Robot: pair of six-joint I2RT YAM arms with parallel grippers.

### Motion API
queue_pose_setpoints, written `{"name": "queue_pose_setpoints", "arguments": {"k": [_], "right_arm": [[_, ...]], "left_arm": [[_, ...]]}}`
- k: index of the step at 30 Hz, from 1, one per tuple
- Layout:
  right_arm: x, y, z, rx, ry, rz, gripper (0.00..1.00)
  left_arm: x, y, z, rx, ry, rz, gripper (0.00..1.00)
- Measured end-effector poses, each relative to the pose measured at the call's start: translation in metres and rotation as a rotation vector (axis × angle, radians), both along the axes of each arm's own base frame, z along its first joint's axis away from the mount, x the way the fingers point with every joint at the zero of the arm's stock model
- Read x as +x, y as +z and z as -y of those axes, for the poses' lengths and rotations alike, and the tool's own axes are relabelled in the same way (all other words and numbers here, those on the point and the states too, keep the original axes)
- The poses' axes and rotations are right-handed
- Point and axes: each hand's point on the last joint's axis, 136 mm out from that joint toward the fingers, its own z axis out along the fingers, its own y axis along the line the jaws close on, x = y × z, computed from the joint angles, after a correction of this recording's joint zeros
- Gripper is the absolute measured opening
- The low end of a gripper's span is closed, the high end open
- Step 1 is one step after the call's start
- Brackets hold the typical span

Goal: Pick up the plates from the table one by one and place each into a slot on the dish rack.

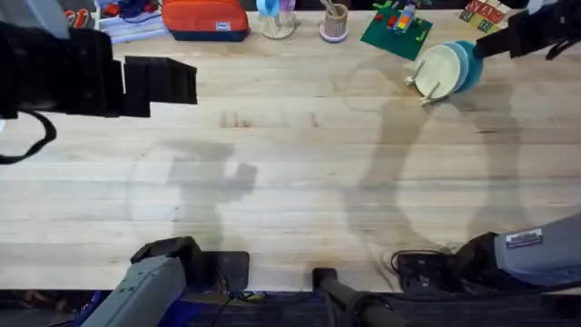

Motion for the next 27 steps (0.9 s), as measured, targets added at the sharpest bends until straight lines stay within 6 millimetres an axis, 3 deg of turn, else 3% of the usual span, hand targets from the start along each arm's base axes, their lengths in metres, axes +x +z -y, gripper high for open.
{"name": "queue_pose_setpoints", "arguments": {"k": [17, 27], "right_arm": [[0.006, 0.004, -0.013, -0.006, 0.033, 0.02, 0.213], [0.0, 0.048, -0.015, -0.042, 0.033, 0.124, 0.247]], "left_arm": [[0.0, 0.0, 0.0, 0.0, 0.0, 0.0, 0.994], [0.0, 0.0, 0.0, 0.0, 0.0, 0.0, 0.994]]}}
